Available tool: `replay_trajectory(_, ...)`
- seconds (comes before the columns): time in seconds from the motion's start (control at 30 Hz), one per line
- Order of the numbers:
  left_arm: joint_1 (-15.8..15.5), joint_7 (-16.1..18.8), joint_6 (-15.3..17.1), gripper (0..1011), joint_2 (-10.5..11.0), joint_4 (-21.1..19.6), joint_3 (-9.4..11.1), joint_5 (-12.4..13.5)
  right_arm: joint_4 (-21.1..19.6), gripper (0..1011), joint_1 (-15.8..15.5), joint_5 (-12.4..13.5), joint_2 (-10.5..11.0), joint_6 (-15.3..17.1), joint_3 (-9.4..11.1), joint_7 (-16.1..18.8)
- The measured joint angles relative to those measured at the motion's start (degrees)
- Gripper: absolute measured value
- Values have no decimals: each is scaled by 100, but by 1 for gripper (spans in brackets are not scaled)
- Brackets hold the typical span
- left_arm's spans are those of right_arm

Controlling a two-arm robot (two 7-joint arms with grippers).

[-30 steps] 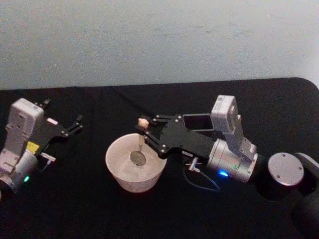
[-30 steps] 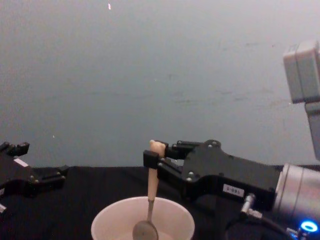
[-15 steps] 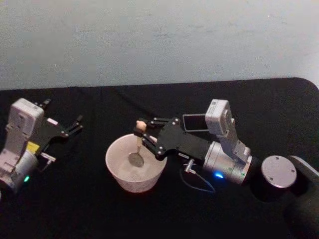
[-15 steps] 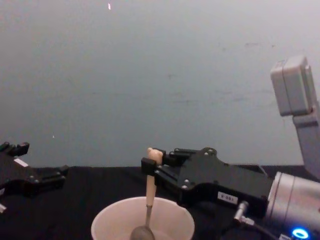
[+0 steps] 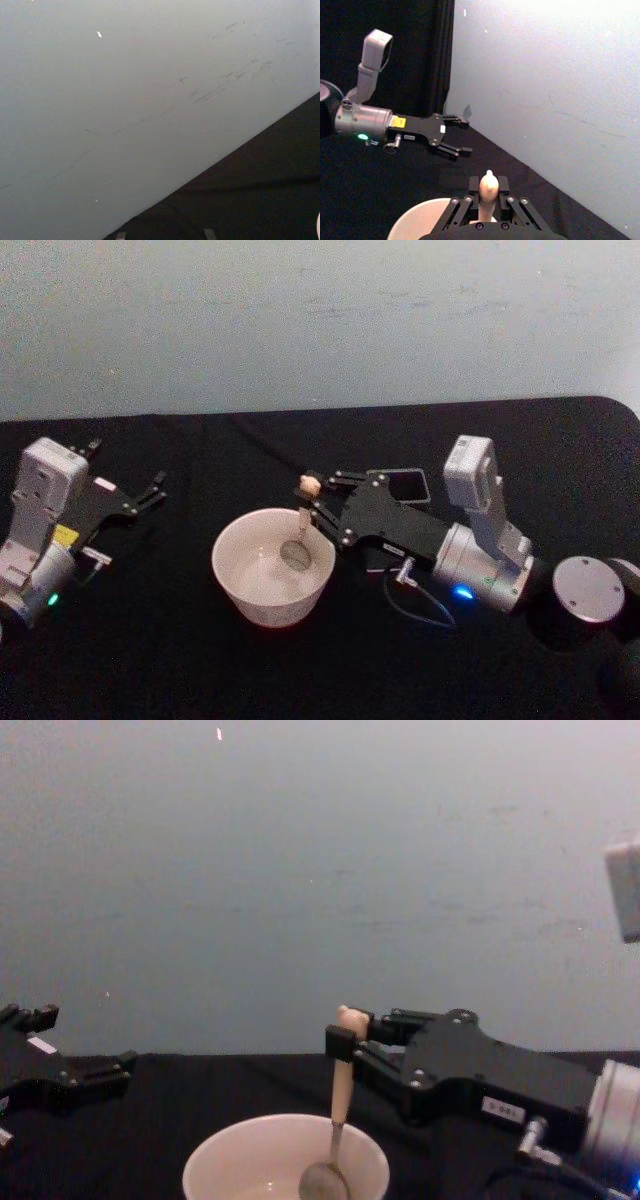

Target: Pick up the stirring spoon with one hand, stir inside the cup, then place it back in its original position.

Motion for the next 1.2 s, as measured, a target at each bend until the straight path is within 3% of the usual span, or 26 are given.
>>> replay_trajectory(0.23, 0, 0, 0, 1001, 0, 0, 0, 0, -514, 213, -328, 233, 267, 129, 36, 194)
replay_trajectory(0.47, 0, 0, 0, 1001, 0, 0, 0, 0, -684, 213, -433, 262, 322, 160, -88, 276)
replay_trajectory(0.83, 0, 0, 0, 1001, 0, 0, 0, 0, -445, 213, -228, 131, 5, 137, -211, 53)
replay_trajectory(1.2, 0, 0, 0, 1001, 0, 0, 0, 0, -67, 213, -4, -47, -226, 114, -156, -195)
